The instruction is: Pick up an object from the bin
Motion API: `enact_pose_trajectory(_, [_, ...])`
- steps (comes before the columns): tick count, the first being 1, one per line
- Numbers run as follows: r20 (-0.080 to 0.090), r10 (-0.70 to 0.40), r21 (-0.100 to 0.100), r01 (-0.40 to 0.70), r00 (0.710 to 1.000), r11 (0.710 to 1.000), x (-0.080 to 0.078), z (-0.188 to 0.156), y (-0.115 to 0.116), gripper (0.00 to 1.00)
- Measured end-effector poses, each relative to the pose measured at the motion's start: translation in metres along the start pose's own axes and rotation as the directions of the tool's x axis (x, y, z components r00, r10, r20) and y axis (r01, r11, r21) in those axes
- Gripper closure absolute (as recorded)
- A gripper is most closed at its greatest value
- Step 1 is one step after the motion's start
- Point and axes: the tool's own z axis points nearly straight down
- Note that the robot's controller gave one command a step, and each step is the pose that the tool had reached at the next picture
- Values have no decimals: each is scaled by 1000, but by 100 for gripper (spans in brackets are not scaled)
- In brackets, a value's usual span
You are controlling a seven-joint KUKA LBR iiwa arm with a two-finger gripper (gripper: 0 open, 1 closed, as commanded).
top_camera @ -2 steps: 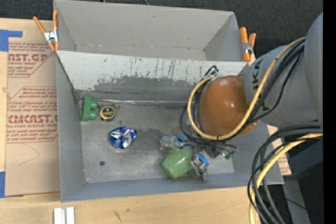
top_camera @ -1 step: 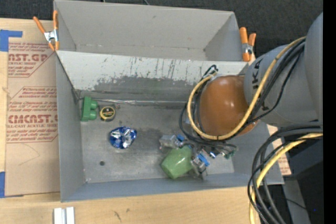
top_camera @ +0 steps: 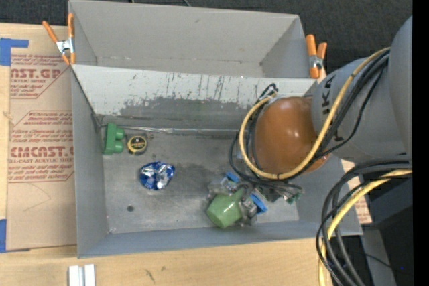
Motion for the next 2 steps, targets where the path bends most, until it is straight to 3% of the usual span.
enact_pose_trajectory(2, [-6,1,-2,-1,1000,1000,-4,-94,0,100])
